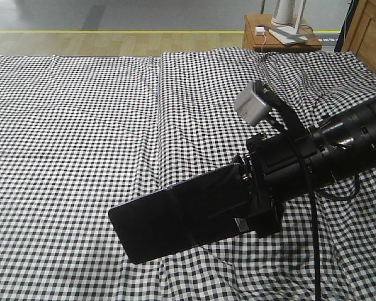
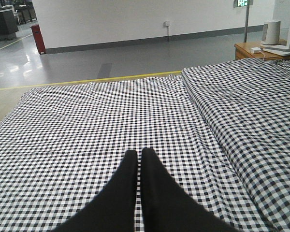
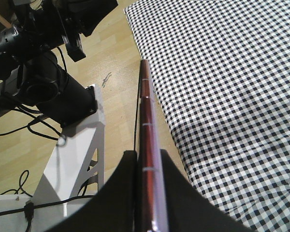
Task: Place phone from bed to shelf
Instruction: 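Lift the phone off the bed with the right gripper, then hold the phone in the right gripper while the base turns away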
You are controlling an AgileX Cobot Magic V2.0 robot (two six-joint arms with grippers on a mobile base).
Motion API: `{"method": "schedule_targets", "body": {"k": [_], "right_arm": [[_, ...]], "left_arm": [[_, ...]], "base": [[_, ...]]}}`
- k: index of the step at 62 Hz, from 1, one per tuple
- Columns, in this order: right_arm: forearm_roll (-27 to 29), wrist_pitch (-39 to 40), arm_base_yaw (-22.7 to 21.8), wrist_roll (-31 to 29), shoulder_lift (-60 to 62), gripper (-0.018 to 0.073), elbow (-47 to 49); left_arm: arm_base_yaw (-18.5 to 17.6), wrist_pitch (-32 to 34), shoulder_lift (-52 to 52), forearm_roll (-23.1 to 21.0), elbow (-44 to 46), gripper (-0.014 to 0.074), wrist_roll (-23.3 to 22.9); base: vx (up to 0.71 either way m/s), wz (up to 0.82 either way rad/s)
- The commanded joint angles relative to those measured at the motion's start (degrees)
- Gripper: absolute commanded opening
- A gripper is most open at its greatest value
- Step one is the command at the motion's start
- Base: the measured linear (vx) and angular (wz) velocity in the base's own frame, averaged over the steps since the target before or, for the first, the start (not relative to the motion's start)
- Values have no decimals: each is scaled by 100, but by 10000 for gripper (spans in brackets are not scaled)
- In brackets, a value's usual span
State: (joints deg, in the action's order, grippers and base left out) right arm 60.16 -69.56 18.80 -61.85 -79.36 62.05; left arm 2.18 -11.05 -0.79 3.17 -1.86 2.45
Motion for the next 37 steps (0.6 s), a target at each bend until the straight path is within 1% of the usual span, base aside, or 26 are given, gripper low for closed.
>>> {"method": "schedule_targets", "body": {"k": [1, 37], "right_arm": [[500, -438, 2, -2, 196, -1, 136], [500, -438, 2, -2, 196, -1, 136]], "left_arm": [[-2, 405, -66, -26, 146, 1, -22], [-2, 405, -66, -26, 146, 1, -22]], "base": [[0, 0], [0, 1]]}}
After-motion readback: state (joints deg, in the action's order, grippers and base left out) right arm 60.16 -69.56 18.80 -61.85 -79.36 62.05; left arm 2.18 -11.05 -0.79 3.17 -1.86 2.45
